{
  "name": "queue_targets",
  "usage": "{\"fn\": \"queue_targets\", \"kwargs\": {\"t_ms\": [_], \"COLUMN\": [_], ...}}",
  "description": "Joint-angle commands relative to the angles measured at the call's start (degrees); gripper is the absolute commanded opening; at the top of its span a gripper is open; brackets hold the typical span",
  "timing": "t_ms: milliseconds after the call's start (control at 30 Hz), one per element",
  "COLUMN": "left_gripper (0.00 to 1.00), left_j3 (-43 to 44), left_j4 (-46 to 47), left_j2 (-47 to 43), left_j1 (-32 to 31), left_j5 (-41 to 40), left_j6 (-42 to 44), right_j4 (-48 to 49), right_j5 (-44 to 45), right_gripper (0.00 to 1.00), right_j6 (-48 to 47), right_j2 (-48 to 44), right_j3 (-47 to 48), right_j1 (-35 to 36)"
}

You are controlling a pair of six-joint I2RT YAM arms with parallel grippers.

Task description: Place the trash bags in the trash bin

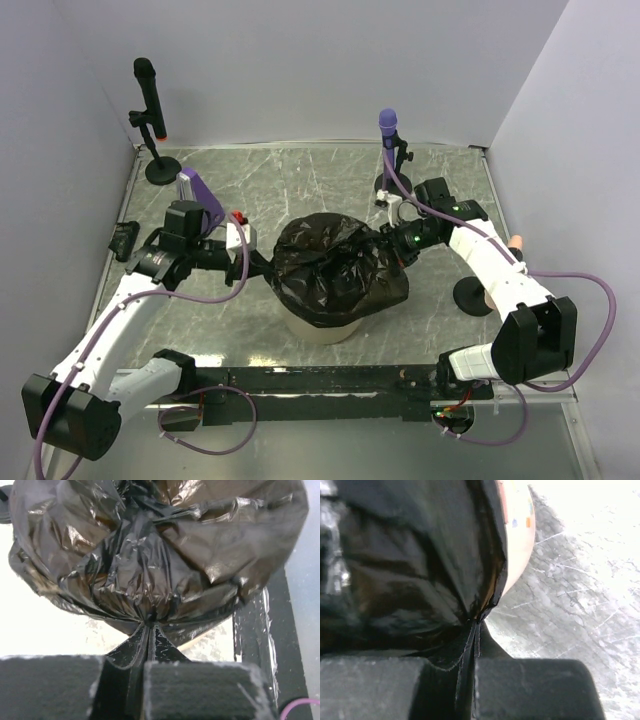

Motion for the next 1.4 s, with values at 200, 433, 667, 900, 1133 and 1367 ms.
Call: {"fn": "queue_targets", "kwargs": {"t_ms": [200,433,667,900,1133,1367], "left_gripper": [0.01,0.01,0.01,0.01,0.01,0.01], "left_j3": [-1.10,-7.24,-9.80,-12.18,-15.07,-9.72], "left_j4": [-15.74,-13.13,-8.29,-4.59,-4.86,-7.14], "left_j2": [-0.94,-3.57,2.48,5.39,3.90,-0.05], "left_j1": [-0.52,-0.52,-0.70,-0.79,-1.84,-1.84], "left_j5": [-2.58,-6.80,-8.91,-10.24,-13.74,-9.71], "left_j6": [20.59,23.24,26.05,27.45,31.85,26.41], "right_j4": [1.80,3.82,7.78,11.29,11.91,8.31], "right_j5": [-3.08,-1.14,-0.43,1.58,2.56,9.83], "right_gripper": [0.00,0.00,0.00,0.00,0.00,0.40], "right_j6": [0.58,0.32,1.28,4.62,5.58,2.52], "right_j2": [-1.80,-0.57,2.86,6.02,6.46,-4.68], "right_j3": [-1.11,-4.53,-8.49,-9.55,-8.94,-2.79], "right_j1": [1.65,1.82,1.73,1.91,1.74,-0.72]}}
